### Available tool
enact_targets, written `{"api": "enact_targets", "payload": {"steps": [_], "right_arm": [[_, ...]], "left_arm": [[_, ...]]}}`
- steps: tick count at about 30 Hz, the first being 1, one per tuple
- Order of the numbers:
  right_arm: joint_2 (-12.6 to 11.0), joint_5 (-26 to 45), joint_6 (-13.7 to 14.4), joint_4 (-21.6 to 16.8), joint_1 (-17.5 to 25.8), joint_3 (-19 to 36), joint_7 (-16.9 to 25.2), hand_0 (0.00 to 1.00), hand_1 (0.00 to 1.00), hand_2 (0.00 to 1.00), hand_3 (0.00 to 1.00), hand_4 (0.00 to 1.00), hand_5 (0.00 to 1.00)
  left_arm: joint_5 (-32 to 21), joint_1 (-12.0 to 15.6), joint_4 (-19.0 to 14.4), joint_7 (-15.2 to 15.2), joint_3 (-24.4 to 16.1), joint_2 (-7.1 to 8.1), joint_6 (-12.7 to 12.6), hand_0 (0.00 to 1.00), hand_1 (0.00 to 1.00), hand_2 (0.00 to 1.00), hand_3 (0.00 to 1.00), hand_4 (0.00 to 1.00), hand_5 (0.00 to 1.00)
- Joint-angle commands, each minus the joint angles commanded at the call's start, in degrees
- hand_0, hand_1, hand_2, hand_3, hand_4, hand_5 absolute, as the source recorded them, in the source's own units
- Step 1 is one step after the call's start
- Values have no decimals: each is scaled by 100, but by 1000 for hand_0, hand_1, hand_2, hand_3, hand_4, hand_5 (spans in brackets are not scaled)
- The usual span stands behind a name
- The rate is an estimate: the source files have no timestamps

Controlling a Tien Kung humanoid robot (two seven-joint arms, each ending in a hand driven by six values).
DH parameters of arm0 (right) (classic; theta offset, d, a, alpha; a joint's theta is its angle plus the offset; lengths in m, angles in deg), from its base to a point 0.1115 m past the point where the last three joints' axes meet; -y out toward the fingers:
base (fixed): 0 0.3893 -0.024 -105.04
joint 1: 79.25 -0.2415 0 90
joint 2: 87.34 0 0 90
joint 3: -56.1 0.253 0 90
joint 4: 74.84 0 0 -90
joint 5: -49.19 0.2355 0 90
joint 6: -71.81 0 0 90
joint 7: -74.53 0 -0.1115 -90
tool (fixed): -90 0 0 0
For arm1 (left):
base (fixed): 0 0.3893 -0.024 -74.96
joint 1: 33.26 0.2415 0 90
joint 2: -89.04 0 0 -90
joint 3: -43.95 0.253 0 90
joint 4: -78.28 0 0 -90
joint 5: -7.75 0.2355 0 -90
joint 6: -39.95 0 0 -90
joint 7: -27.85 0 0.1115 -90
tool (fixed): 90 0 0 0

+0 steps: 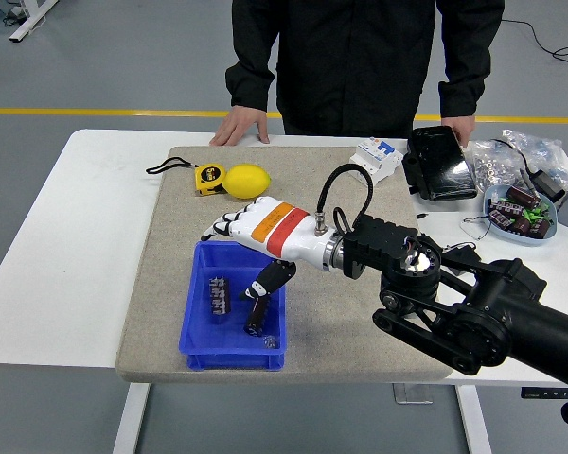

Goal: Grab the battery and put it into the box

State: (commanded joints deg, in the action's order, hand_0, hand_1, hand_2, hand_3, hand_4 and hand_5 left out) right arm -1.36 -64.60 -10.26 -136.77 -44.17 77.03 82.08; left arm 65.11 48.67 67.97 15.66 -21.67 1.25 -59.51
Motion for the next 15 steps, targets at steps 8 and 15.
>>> {"api": "enact_targets", "payload": {"steps": [8,15], "right_arm": [[-226,12,275,-59,237,581,22,458,584,836,964,998,395],[-564,1269,468,16,908,1666,43,448,571,795,918,998,404]], "left_arm": [[2,4,0,-1,-10,0,1,732,690,701,591,645,554],[54,44,0,4,-56,4,7,732,690,699,591,645,553]]}}
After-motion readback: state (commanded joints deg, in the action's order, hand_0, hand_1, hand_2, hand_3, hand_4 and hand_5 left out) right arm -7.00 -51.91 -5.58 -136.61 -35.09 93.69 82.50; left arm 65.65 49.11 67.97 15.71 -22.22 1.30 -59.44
